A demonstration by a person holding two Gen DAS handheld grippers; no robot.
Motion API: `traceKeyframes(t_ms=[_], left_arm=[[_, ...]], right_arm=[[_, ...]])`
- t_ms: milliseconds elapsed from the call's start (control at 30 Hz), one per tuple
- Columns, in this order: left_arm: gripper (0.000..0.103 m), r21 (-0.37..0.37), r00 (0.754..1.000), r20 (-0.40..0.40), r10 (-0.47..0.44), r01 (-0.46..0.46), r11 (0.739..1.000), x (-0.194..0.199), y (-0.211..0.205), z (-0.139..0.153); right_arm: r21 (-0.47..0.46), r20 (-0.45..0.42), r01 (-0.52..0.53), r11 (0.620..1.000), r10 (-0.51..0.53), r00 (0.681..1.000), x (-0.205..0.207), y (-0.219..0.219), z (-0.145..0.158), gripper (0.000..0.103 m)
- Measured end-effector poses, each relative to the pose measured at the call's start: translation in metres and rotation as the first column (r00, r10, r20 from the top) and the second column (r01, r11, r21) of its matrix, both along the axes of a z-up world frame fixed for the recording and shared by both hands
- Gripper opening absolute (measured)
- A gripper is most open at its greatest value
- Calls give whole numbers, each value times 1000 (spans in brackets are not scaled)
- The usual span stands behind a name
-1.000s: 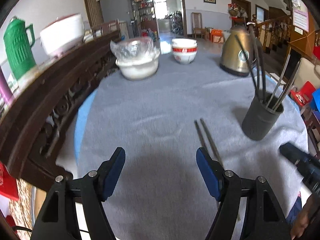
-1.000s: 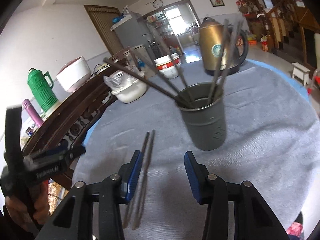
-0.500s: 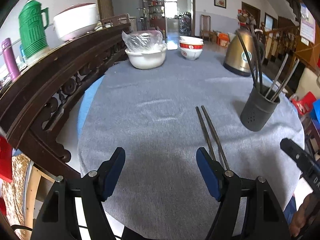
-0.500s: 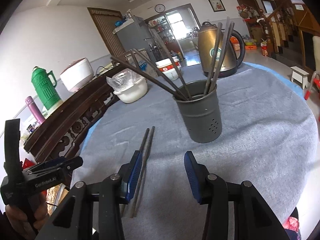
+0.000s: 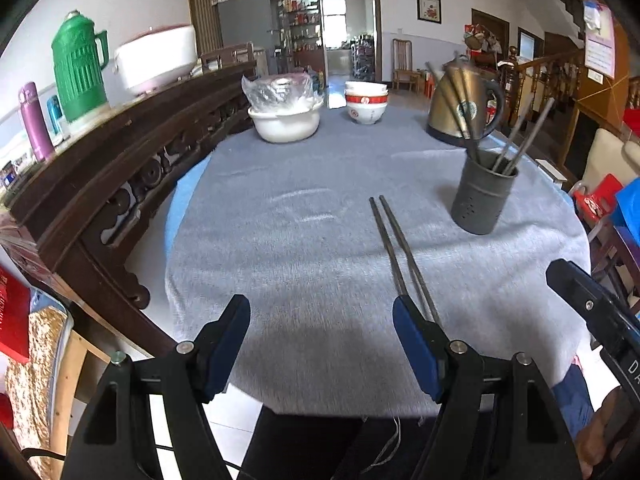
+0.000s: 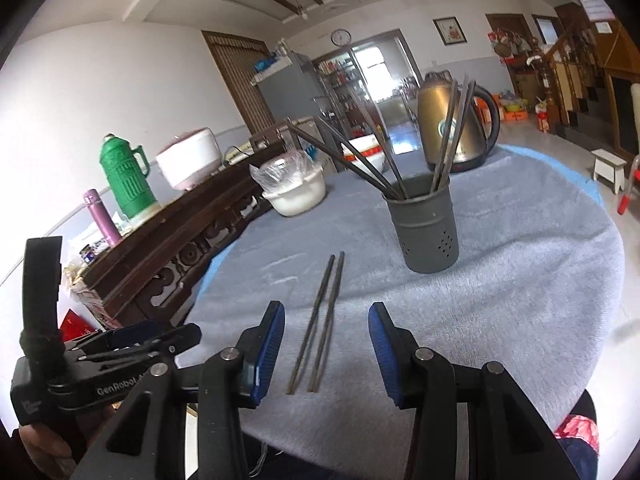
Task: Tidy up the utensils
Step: 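Move both open grippers back down to the two remaining chopsticks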
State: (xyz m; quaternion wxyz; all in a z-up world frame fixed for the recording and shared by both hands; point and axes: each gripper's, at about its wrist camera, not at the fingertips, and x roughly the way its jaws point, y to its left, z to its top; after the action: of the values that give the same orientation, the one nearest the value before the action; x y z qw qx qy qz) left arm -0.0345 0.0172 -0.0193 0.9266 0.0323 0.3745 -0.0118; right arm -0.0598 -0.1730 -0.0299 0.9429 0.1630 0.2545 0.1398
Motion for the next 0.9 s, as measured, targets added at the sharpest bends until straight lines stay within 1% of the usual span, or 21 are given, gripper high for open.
traceKeyframes(t_ms=[233,300,367,433,633,900], left_arm=[[75,6,996,89,17,-18,1000,-40,1,33],[78,10,993,116,14,-15,1000,-47,0,41],[81,32,988,156,8,-13,999,-51,-4,50],[82,46,985,175,-3,-6,999,-52,-9,54],[82,45,988,156,-10,3,999,-53,-9,49],[82,31,987,160,10,-15,999,-50,-3,52]], right_arm=[[-21,85,-6,1000,8,996,-34,6,27,48],[-37,116,-5,999,9,993,-44,8,36,48],[-41,150,3,999,3,989,-49,8,43,49],[-38,157,8,999,-2,988,-49,6,46,49],[-5,136,19,1000,-18,991,-47,-1,43,49],[-17,144,17,1000,-15,989,-46,2,46,49]])
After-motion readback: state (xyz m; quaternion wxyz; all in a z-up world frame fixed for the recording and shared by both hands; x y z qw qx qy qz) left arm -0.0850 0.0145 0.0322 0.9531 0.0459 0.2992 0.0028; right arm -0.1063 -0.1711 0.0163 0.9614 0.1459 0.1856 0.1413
